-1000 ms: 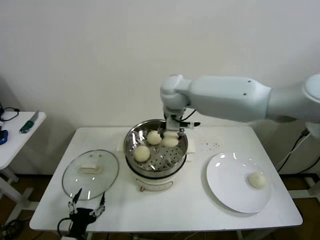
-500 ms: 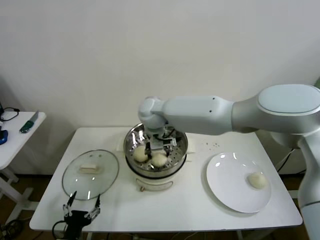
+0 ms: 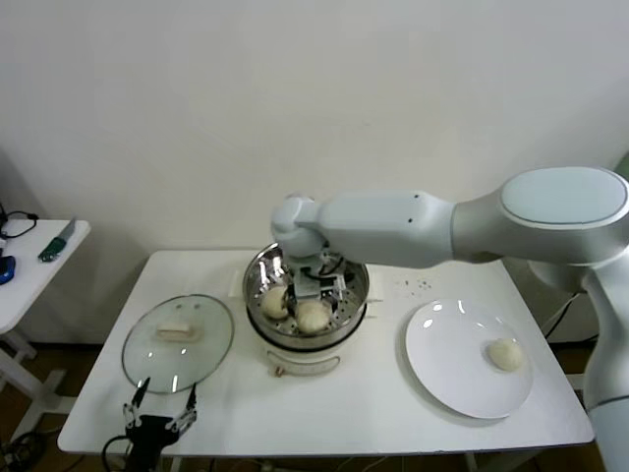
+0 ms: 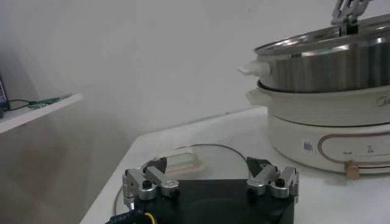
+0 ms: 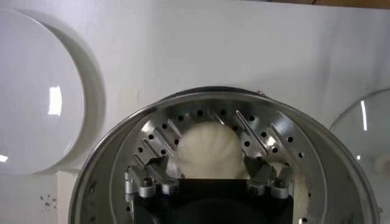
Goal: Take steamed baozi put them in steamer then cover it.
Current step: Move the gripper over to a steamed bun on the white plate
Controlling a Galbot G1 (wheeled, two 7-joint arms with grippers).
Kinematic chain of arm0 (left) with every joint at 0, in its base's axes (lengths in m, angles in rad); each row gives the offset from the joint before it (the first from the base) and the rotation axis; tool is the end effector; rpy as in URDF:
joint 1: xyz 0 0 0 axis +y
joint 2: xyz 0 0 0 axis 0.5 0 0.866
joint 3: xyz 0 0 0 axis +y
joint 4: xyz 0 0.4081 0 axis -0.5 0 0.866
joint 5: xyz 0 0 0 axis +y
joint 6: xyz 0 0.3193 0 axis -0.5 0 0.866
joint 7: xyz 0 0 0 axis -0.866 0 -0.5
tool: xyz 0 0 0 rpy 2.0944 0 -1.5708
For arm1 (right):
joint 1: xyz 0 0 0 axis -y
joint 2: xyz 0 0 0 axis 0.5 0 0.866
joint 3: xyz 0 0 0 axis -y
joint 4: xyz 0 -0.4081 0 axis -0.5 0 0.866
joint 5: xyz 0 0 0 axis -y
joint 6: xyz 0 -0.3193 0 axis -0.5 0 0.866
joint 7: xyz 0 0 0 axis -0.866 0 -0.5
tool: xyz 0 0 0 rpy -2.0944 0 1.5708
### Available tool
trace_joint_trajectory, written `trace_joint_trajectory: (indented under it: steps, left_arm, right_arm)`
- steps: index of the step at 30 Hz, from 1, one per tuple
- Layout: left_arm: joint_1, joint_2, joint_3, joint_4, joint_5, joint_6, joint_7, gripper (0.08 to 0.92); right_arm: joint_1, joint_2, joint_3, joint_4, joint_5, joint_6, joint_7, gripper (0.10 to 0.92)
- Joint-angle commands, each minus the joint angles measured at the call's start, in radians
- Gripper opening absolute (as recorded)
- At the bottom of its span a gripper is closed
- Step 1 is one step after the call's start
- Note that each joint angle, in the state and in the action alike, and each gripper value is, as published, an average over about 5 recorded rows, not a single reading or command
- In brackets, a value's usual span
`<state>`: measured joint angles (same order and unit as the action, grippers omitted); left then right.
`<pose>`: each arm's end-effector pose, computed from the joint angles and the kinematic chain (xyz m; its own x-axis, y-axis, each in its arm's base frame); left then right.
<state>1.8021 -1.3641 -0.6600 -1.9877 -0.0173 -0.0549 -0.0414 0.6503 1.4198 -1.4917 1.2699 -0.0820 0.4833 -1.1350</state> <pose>0.0293 0.0961 -0.3910 -0.9652 -0.0665 0.2528 -0.0051 0.9717 0.2360 0.5507 0.1966 -0.0620 -0.1152 0.0394 0.9926 0.0412 -0.9982 0.0444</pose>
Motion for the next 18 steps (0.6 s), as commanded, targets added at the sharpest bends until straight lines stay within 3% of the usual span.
trace_joint_trajectory:
  steps: [1,5,12,18]
  left_arm:
    - [0.000,0.000,-0.001,-0.001,0.000,0.000,0.000,0.823]
    - [0.002,0.003,0.000,-0.008,0.002,0.000,0.000,0.823]
    - [-0.005,0.014,0.007,-0.018,0.004,0.004,0.001,0.823]
    - [-0.006,0.013,0.016,-0.019,0.003,0.002,0.001,0.823]
  right_arm:
    - [0.036,-0.023,0.033,-0.001,0.025,-0.016,0.003,0.823]
    - [0.101,-0.098,0.019,-0.005,0.101,-0.112,0.029,0.823]
    - [0.244,-0.320,-0.169,0.044,0.451,-0.582,0.130,0.823]
    - [0.215,-0.564,-0.151,0.141,0.649,-0.851,0.126,0.823]
